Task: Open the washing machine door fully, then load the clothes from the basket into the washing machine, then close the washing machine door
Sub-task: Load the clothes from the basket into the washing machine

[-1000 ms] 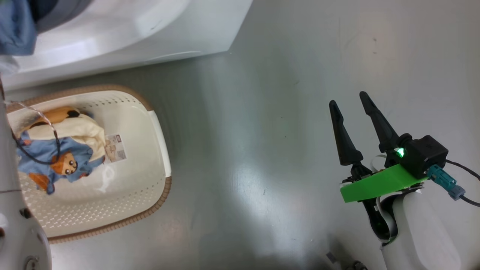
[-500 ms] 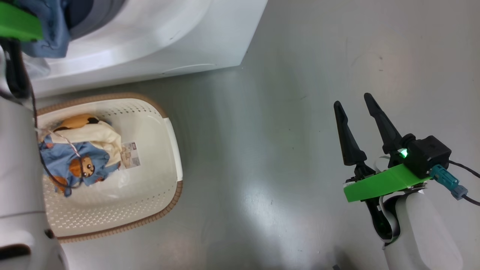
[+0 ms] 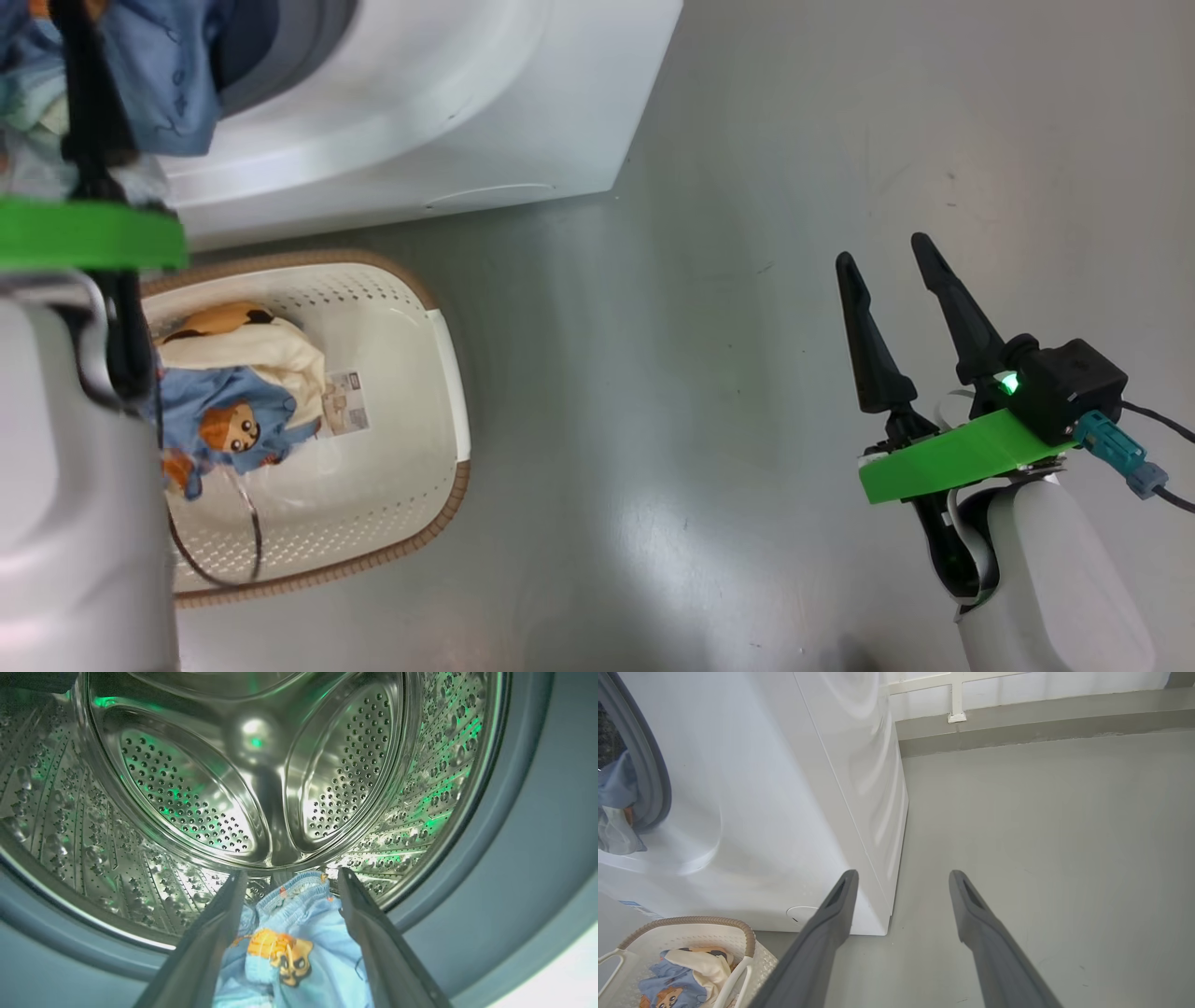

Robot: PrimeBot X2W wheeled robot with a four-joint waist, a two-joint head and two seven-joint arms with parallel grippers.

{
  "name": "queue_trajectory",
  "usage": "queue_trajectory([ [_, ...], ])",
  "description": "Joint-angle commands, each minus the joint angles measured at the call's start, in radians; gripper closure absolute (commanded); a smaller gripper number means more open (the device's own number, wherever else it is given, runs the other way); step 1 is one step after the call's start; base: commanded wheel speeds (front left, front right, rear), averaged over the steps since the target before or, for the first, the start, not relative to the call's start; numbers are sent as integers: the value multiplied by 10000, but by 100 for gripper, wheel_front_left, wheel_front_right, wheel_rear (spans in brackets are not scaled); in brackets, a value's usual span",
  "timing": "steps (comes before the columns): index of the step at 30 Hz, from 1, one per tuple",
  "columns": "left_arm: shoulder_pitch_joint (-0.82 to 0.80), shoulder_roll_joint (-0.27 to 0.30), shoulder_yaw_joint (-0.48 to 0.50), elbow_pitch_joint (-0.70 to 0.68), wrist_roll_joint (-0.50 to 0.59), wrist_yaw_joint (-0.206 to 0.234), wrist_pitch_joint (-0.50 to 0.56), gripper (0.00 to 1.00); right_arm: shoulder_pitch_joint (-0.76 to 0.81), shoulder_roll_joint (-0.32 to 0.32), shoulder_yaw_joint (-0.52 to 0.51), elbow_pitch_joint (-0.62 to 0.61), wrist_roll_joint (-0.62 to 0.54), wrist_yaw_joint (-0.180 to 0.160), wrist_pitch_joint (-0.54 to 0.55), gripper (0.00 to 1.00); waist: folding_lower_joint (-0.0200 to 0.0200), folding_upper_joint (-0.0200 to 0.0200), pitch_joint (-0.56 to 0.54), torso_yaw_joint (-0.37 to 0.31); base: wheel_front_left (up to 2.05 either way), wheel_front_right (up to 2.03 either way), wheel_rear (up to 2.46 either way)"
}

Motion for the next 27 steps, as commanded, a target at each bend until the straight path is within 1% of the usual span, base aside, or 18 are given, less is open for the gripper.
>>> queue_trajectory([
  [1, 531, 333, 268, -505, 15, -25, -7, 0, 361, 40, 200, -203, 57, 16, -48, 0, 0, 0, -67, 45, 0, 0, 0],
  [6, 1851, 116, 470, -1606, 241, 34, -7, 0, 400, 40, 251, -186, 70, 16, -48, 0, 0, 0, -215, 97, 0, 0, 0],
  [13, 3224, -174, 802, -2435, 194, 157, -7, 0, 434, 40, 314, -175, 80, 16, -48, 0, 0, 0, -307, 86, 0, 0, 0],
  [17, 3764, -278, 903, -2828, 148, 248, -7, 0, 450, 40, 315, -166, 74, 16, -48, 0, 0, 0, -328, 86, 0, 0, 0],
  [22, 4653, -389, 802, -3085, -80, 359, -7, 0, 465, 40, 320, -156, 80, 16, -48, 0, 0, 0, -345, 100, 0, 0, 0],
  [27, 5386, -420, 573, -3177, -430, 644, -7, 0, 446, 40, 352, -107, 70, 16, -48, 0, 0, 0, -344, 108, 0, 0, 0],
])
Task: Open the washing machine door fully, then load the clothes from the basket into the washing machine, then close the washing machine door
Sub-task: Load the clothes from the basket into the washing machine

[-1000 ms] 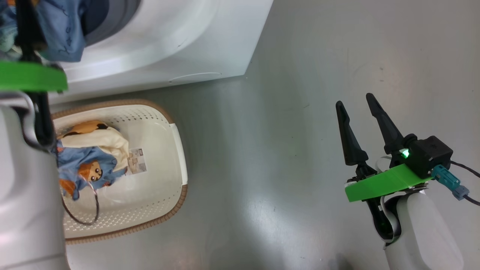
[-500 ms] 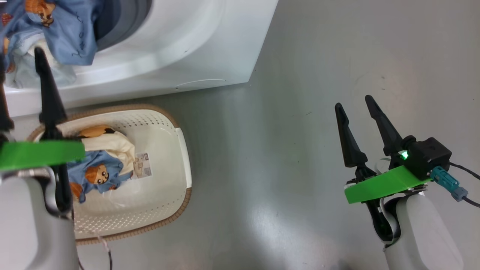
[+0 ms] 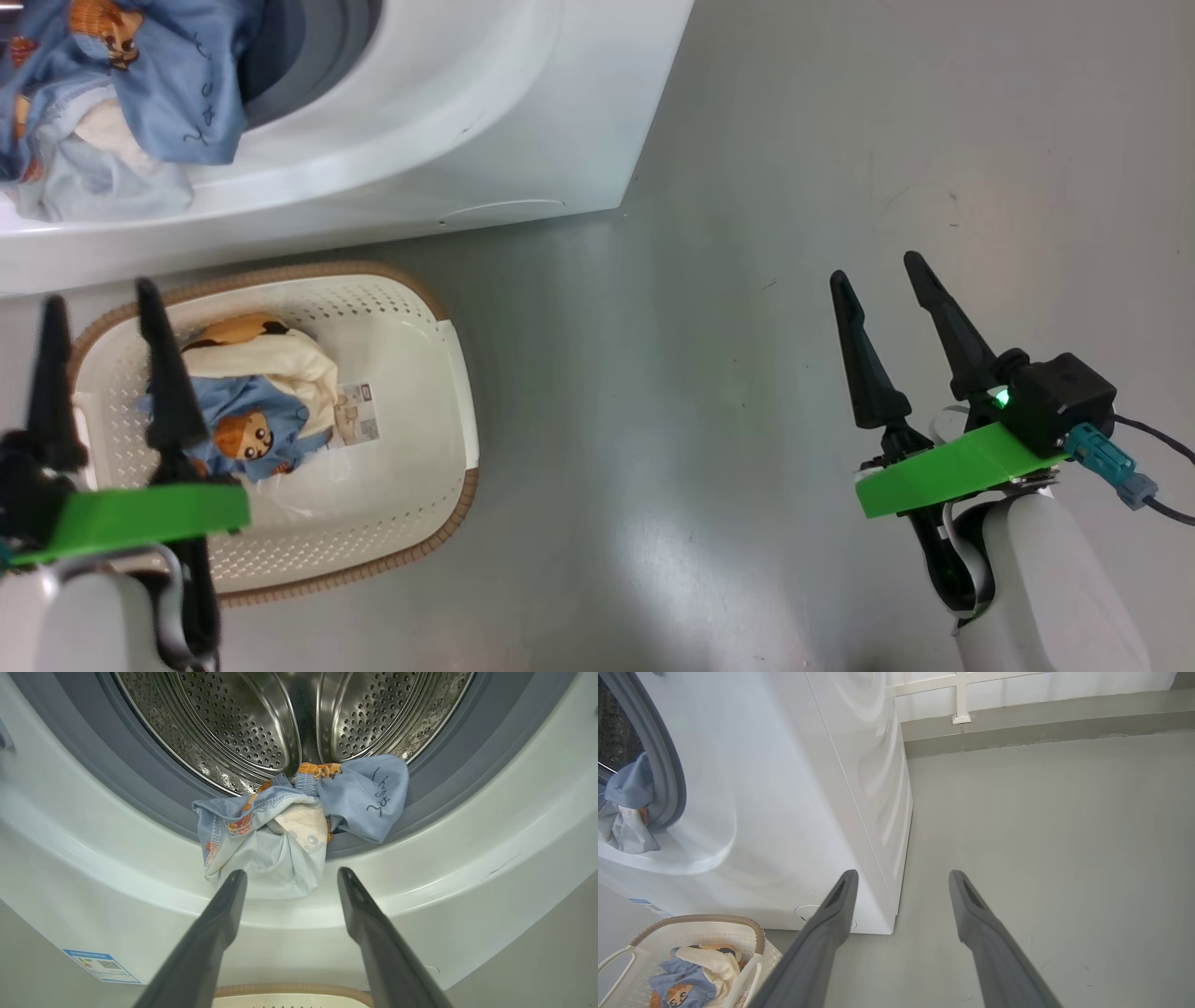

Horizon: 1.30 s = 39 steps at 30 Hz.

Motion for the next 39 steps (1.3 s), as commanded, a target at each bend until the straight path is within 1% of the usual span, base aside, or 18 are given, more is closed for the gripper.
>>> queue_trajectory([
  [1, 332, 202, 193, -279, -117, 141, -7, 0, 232, 47, 273, -194, 72, 16, -48, 0, -1, -1, 2, -1, 0, 0, 0],
  [6, 1001, 199, -179, -262, -333, 448, -7, 0, 218, 47, 287, -191, 77, 16, -48, 0, -1, -1, 7, -5, 0, 0, 0],
  [15, 1962, 198, -427, -438, -575, 823, -7, 0, 213, 47, 308, -178, 89, 16, -48, 0, -1, -1, 11, -39, 0, 0, 0],
  [23, 2209, 197, -617, -633, -768, 1104, -7, 0, 201, 47, 313, -158, 97, 16, -48, 0, -1, -1, 3, -44, 0, 0, 0],
  [32, 1951, 197, -721, -558, -764, 1086, -7, 0, 193, 47, 317, -139, 93, 16, -48, 0, -1, -1, 13, -55, 0, 0, 0],
  [39, 1286, 197, -576, -90, -962, 800, -7, 0, 174, 47, 328, -110, 128, 16, -48, 0, -1, -1, -15, -50, 0, 0, 0],
])
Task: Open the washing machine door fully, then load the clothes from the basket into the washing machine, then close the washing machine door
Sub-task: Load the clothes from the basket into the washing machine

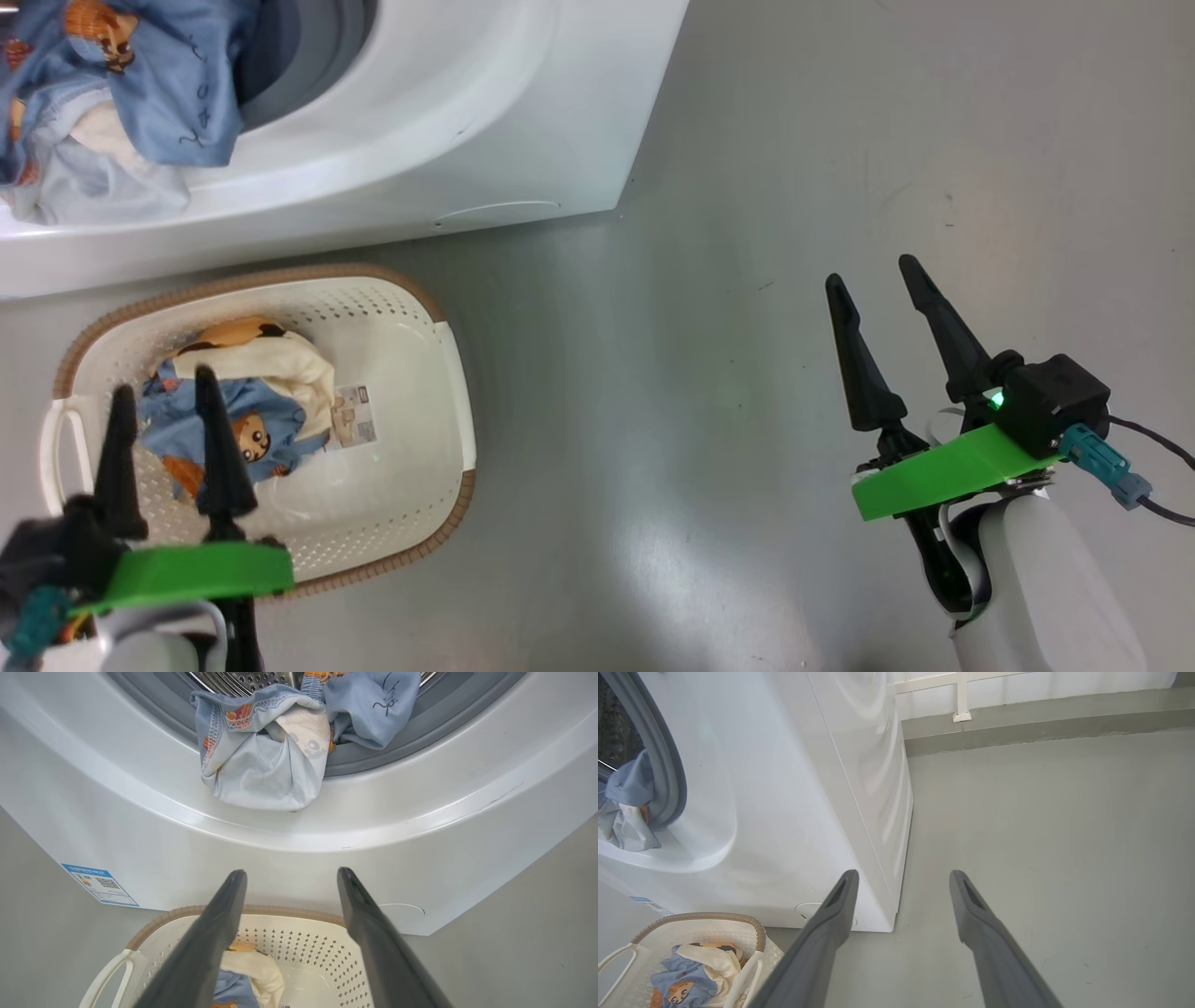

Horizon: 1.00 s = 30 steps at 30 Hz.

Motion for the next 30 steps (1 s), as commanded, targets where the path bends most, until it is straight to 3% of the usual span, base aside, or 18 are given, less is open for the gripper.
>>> queue_trajectory([
  [1, -185, 177, 375, -77, 22, -57, -11, 0, 175, 49, 279, -170, 125, 16, -48, 0, 0, 0, -12, -6, 0, 0, 0],
  [8, -1570, 410, 456, 644, -134, -226, 137, 0, 170, 49, 302, -152, 171, 16, -48, 0, 0, 0, -41, -41, 0, 0, 0],
  [21, -4231, 636, 532, 1295, -1213, -383, 2141, 0, 194, 49, 249, -150, 223, 16, -48, 0, 0, 0, 18, -141, 0, 0, 0],
  [30, -5045, 811, 893, 2173, -1940, -166, 3211, 0, 170, 49, 207, -164, 247, 16, -48, 0, 0, 0, 174, -147, 0, 0, 0],
])
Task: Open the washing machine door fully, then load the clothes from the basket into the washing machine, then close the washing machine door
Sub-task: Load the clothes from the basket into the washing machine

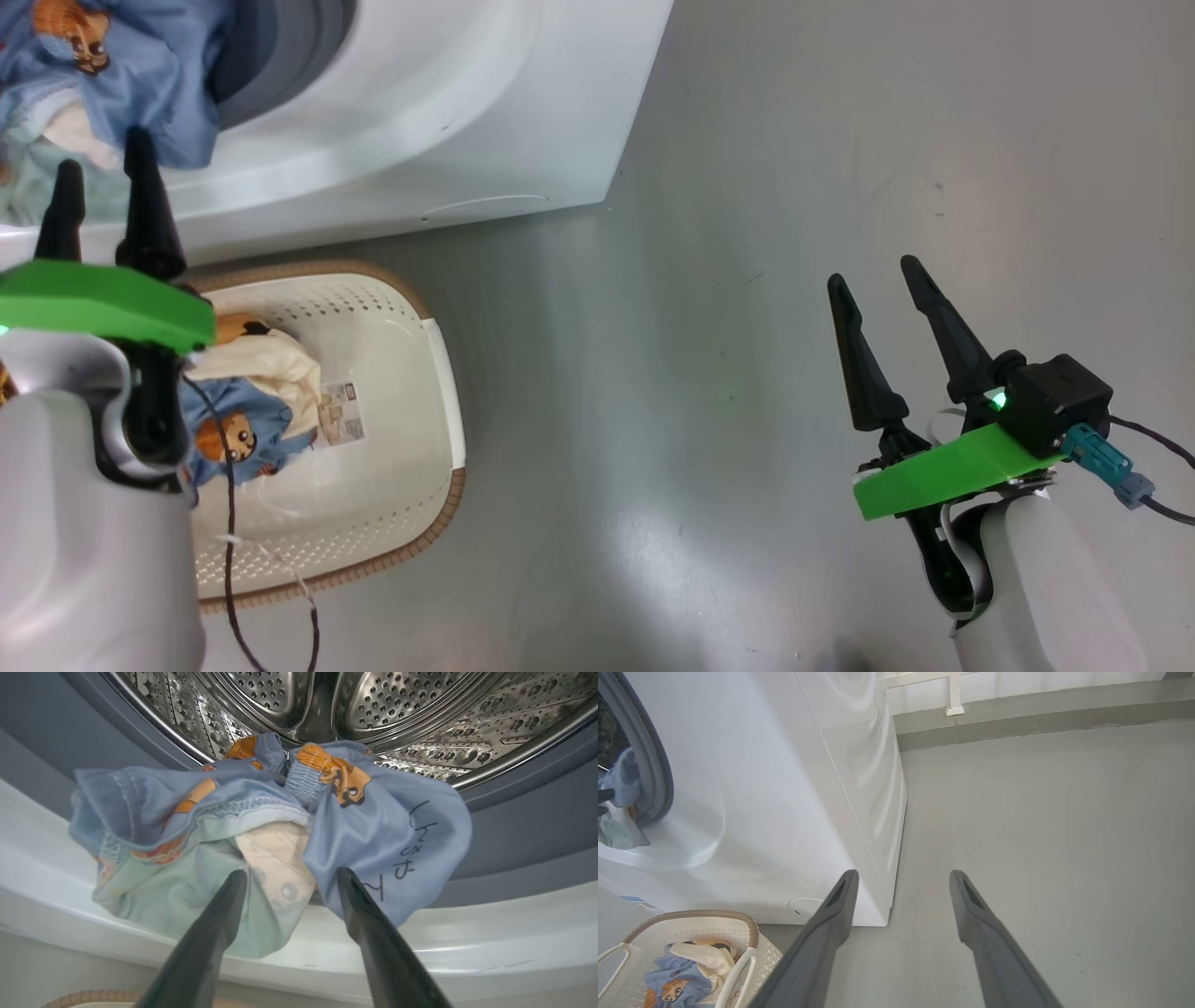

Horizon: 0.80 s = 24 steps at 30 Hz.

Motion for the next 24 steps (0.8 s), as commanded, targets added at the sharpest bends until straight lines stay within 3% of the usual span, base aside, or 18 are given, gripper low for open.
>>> queue_trajectory([
  [1, -251, 446, 295, -87, -78, 70, 69, 0, 158, 49, 239, -210, 157, 16, -48, 0, 0, -1, 42, 7, 0, 0, 0],
  [12, -1410, 687, 289, 1362, -615, -91, 1015, 0, 97, 49, 276, -187, 152, 16, -48, 0, 0, -1, 211, -8, 0, 0, 0],
  [13, -1538, 703, 274, 1527, -647, -118, 1062, 39, 87, 49, 277, -178, 154, 16, -48, 0, 0, -1, 221, -12, 0, 0, 0],
  [14, -1654, 766, 197, 1709, -592, -151, 1114, 94, 77, 49, 283, -168, 157, 16, -48, 0, 0, -1, 226, -21, 0, 0, 0],
  [15, -1761, 822, 124, 1895, -535, -163, 1172, 100, 69, 49, 293, -154, 166, 16, -48, 0, 0, -1, 227, -33, 0, 0, 0],
  [19, -2178, 939, -174, 2519, -368, -279, 1335, 100, 32, 49, 326, -92, 198, 16, -48, 0, 0, -1, 226, -69, 0, 0, 0],
  [24, -2670, 1267, -842, 2551, 549, -496, 82, 100, 23, 49, 320, -79, 246, 16, -48, 0, 0, -1, 229, -95, 0, 0, 0],
])
